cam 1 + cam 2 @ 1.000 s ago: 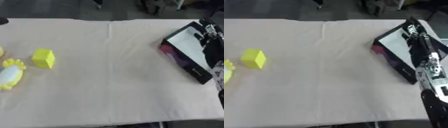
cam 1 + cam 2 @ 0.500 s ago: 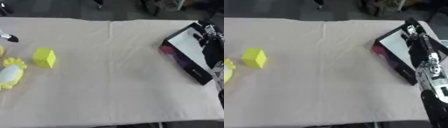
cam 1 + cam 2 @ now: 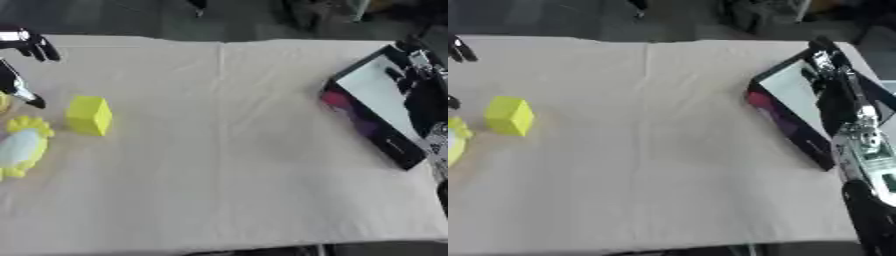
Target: Pick up the objects with one hand, pass them to the other hand, and then place them into the box on the other side of the table.
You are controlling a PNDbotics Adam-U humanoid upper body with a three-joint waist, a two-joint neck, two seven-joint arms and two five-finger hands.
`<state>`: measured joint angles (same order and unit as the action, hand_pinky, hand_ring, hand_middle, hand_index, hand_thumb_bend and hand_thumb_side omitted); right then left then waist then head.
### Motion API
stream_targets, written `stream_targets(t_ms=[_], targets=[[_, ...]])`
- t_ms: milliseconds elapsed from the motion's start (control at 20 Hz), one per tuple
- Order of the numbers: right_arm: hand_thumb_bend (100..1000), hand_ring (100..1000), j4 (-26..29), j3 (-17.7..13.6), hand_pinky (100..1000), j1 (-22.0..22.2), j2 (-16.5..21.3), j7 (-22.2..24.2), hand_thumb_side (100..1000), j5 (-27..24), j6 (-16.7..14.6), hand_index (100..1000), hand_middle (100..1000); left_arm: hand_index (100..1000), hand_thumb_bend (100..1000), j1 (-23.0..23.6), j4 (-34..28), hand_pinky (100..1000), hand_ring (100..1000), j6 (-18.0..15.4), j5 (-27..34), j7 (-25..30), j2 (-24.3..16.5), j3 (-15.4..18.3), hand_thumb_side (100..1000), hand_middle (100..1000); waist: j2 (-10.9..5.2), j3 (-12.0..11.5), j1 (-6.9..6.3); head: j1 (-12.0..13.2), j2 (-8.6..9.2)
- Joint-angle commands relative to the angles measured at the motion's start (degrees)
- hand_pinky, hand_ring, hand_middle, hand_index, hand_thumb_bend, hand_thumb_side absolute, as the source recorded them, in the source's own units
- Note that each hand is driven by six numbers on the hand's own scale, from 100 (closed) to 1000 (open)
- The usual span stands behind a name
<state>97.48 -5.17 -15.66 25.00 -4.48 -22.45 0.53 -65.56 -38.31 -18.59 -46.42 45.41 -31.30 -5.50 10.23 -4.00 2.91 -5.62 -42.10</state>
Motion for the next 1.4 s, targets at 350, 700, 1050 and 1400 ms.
stream_targets(t_ms=[350, 700, 1050, 1400], targets=[[100, 1000, 0.61, 0.11, 1000, -1.25, 0.92, 0.33, 631, -0.33, 0.32, 1000, 1000, 798, 708, -2.96, 1.69, 881, 811, -3.06, -3.22, 4.22, 2.37, 0.43, 100, 761, -0.85, 0.54, -0.36, 0.79, 0.29], [100, 1000, 0.51, -0.03, 1000, -1.05, 0.86, 0.24, 633, -0.15, 0.44, 1000, 1000, 805, 707, -2.88, 2.98, 869, 820, -3.36, -4.64, 6.33, 2.13, 0.28, 100, 771, -0.5, 0.58, -0.55, 0.4, 0.54], [100, 1000, 0.39, -0.02, 1000, -0.87, 0.86, 0.18, 634, 0.02, 0.6, 1000, 1000, 812, 720, -4.39, 4.61, 865, 819, -4.09, -5.34, 6.55, 0.84, -0.18, 175, 769, -0.45, 0.31, -0.7, 0.17, 0.08], [100, 1000, 0.31, -0.01, 1000, -0.93, 0.47, 0.21, 637, 0.0, 0.72, 1000, 1000, 797, 716, -3.5, 5.18, 860, 816, -5.55, -7.86, 6.56, 2.42, -0.48, 100, 765, -0.29, 0.49, -0.7, 0.18, 0.12]])
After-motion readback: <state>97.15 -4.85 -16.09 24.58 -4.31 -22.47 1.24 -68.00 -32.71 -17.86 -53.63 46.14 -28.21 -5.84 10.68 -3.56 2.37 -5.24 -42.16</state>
